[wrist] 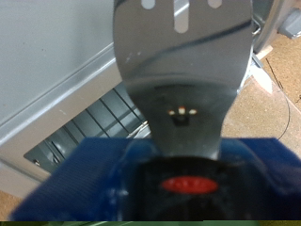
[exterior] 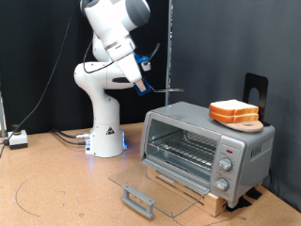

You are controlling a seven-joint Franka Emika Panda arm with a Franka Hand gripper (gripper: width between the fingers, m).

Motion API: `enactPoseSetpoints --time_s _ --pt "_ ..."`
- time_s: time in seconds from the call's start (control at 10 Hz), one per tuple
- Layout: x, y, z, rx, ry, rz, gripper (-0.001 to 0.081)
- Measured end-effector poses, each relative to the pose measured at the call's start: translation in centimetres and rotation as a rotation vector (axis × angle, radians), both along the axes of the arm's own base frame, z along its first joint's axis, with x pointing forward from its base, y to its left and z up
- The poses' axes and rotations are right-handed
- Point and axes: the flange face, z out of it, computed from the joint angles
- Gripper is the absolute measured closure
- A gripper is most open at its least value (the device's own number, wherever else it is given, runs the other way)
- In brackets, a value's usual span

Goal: Make a piece of toast with the oven

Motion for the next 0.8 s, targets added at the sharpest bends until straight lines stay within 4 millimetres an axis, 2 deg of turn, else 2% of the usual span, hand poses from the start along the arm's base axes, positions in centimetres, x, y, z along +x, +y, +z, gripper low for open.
enactPoseSetpoints --time_s 0.3,0.6,0.8 --pt "3.0 0.9 -0.7 -0.096 0.043 0.068 0.0410" --pt "6.4 0.9 -2.3 -0.093 0.050 0.050 0.0410" --pt "6.3 1.1 -2.5 -0.097 0.050 0.071 0.0410"
